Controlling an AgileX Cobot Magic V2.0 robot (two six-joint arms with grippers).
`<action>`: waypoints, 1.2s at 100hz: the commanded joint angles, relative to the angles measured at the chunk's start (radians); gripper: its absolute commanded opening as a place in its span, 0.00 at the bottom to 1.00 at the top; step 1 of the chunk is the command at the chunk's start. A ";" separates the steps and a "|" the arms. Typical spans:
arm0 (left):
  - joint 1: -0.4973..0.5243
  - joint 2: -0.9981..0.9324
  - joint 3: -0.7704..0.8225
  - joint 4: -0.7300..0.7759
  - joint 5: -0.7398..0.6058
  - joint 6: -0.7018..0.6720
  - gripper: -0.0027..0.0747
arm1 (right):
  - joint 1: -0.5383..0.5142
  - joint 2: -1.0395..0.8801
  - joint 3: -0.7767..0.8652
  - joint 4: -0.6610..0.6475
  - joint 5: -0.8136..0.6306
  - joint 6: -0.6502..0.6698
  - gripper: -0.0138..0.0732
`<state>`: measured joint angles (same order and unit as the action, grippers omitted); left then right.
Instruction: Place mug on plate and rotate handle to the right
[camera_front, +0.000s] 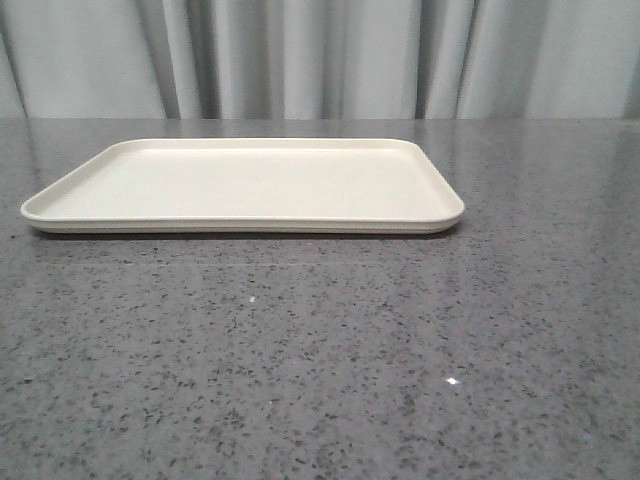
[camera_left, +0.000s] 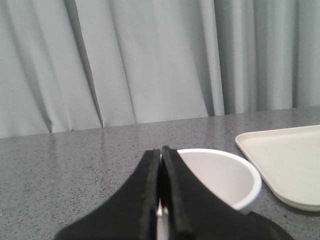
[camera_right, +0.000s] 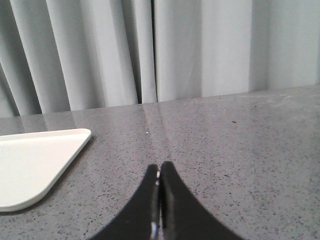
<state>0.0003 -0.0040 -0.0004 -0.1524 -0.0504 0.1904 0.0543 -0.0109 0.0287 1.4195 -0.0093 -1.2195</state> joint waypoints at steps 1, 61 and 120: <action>-0.006 -0.029 0.010 -0.020 -0.090 -0.011 0.01 | 0.000 -0.021 -0.001 0.016 -0.018 -0.009 0.09; -0.006 -0.029 -0.085 -0.216 -0.131 -0.016 0.01 | 0.000 -0.020 -0.113 0.016 -0.050 -0.009 0.09; -0.006 0.018 -0.330 -0.279 -0.047 -0.016 0.01 | 0.000 0.142 -0.384 0.007 0.043 -0.010 0.09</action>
<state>0.0003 -0.0040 -0.2647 -0.4251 -0.0615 0.1840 0.0543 0.0691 -0.2884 1.4323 0.0000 -1.2195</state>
